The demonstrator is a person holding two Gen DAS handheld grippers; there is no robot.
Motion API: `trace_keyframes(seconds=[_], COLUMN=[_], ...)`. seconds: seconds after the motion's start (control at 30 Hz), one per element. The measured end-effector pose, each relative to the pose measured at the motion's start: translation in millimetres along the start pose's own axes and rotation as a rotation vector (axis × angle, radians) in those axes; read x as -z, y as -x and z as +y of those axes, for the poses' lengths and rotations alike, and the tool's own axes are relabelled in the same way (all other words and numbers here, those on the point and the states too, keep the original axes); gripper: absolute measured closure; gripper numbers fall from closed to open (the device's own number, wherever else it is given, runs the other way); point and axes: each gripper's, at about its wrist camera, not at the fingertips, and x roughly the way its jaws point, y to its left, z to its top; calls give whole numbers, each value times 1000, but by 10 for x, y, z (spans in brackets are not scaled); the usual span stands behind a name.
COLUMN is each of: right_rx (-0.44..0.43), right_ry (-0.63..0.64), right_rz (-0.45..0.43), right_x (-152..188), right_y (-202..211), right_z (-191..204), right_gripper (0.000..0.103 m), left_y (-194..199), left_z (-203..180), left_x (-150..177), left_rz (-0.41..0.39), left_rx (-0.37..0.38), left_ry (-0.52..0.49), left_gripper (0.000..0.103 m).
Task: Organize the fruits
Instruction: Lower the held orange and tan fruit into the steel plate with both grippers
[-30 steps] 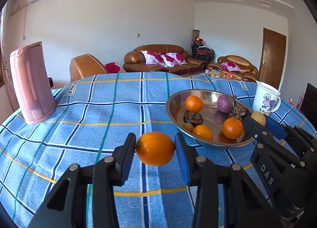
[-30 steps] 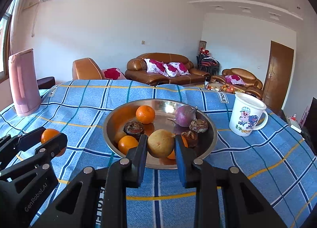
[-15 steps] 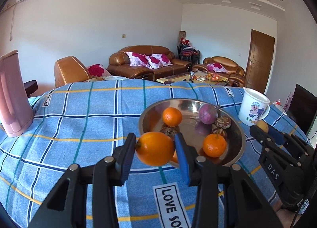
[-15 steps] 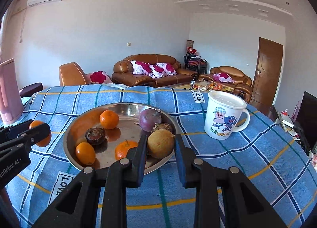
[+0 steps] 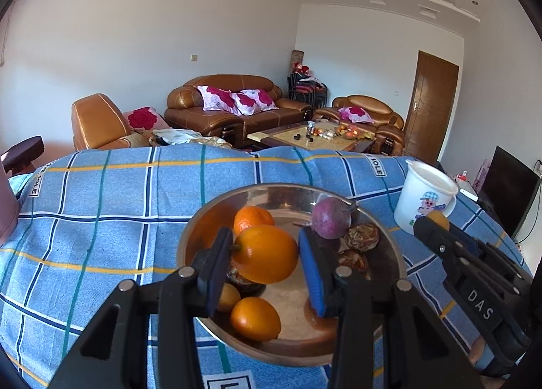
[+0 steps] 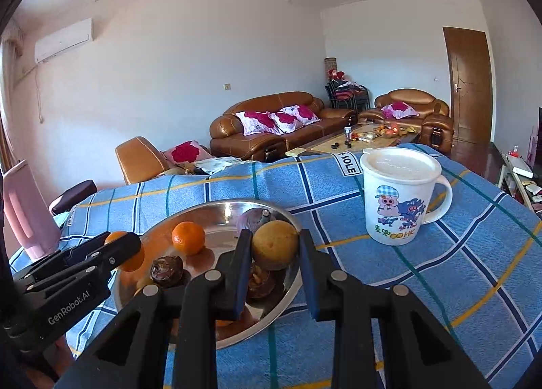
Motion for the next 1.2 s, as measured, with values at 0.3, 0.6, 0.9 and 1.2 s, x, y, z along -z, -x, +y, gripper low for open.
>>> trace_keyframes(seconds=[0.3, 0.6, 0.9, 1.2], right_rx=[25, 19, 27, 21], right_ry=[25, 88, 105, 118], right_rz=[5, 4, 8, 32], right_x=[-81, -74, -84, -95], right_y=[-337, -414, -455, -521], right_z=[103, 238, 277, 322], right_gripper=[74, 74, 74, 74], left_y=[-176, -238, -331, -368], left_z=[-70, -34, -65, -48], left_x=[-5, -17, -1, 8], left_rz=[1, 6, 33, 43], left_rx=[-109, -147, -179, -183], left_ry=[-59, -68, -68, -60], left_gripper=[61, 61, 61, 61])
